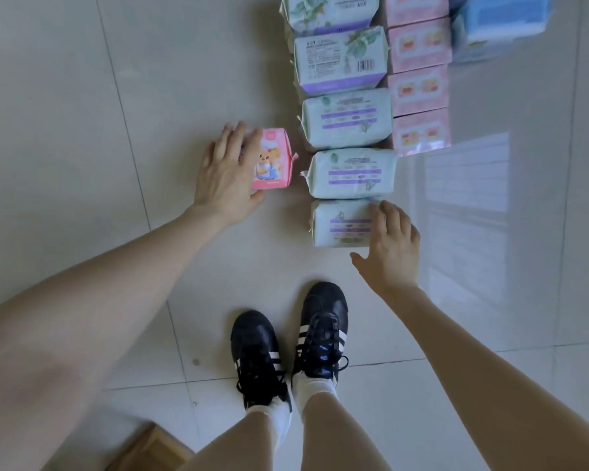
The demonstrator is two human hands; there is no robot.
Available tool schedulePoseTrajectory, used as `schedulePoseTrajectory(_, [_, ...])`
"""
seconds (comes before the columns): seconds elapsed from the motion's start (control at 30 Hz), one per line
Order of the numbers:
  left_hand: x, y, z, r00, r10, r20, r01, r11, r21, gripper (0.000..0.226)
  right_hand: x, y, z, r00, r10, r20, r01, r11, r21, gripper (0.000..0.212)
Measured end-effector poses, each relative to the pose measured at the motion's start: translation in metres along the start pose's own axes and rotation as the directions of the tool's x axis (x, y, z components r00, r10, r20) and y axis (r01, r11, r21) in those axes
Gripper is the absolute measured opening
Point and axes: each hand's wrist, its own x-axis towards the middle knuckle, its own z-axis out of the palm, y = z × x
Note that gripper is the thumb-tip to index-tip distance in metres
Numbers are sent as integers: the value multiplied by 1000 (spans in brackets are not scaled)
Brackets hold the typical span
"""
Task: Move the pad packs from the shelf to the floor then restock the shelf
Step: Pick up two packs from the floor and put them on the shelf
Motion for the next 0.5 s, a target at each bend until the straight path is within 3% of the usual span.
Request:
schedulePoseTrajectory(0.13, [10, -11, -3, 998, -2, 57, 5, 998, -59, 99, 5, 6, 2, 999, 10, 36, -10, 1000, 1, 73])
schedulePoseTrajectory(0.27, [6, -11, -9, 997, 4, 72, 7, 989, -147, 95, 3, 6, 1, 994, 45, 99, -57, 991, 119, 62])
schedulePoseTrajectory(0.5, [-38, -7, -33, 992, -56, 110, 77, 976, -204, 95, -24, 3, -23, 989, 78, 127, -98, 982, 164, 59])
